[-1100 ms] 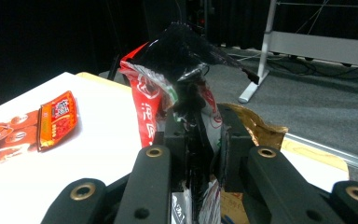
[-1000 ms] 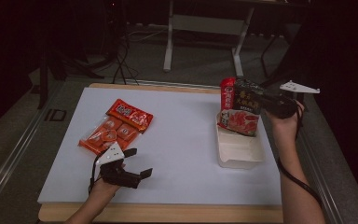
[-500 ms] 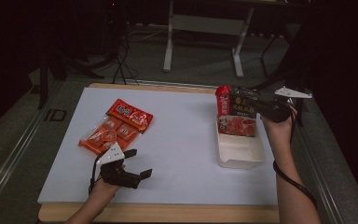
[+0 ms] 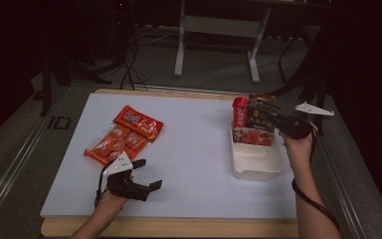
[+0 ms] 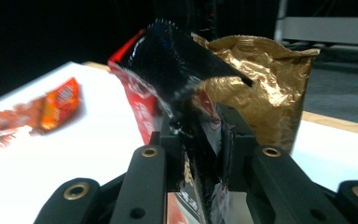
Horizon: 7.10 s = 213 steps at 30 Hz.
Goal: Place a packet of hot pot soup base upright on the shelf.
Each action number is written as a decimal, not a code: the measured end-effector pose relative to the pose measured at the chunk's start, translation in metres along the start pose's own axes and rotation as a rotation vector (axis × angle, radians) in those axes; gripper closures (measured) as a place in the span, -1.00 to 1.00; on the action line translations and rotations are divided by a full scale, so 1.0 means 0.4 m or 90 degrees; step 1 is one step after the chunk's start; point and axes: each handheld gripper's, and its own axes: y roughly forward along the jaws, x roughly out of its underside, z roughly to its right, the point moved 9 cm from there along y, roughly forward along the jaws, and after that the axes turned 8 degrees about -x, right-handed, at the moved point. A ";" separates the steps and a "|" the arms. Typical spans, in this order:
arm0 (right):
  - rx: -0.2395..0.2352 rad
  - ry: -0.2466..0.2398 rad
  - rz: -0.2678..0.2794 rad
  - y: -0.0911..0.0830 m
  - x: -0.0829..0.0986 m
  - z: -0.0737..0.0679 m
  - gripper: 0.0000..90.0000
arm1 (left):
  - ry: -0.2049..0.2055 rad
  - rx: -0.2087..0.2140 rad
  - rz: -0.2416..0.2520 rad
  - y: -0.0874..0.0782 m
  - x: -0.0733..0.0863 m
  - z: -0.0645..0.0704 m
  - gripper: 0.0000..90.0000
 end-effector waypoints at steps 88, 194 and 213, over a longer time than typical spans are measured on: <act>-0.157 -0.092 -0.002 -0.073 0.076 -0.487 -0.67 | 0.006 -0.368 -0.261 -0.099 0.090 -0.609 0.99; -0.174 -0.080 -0.018 -0.067 0.105 -0.489 -0.65 | 0.088 -0.104 -0.287 0.254 -0.020 -0.261 1.00; -0.175 -0.083 -0.017 -0.068 0.104 -0.490 -0.65 | 0.104 -0.064 -0.298 0.187 -0.010 -0.202 1.00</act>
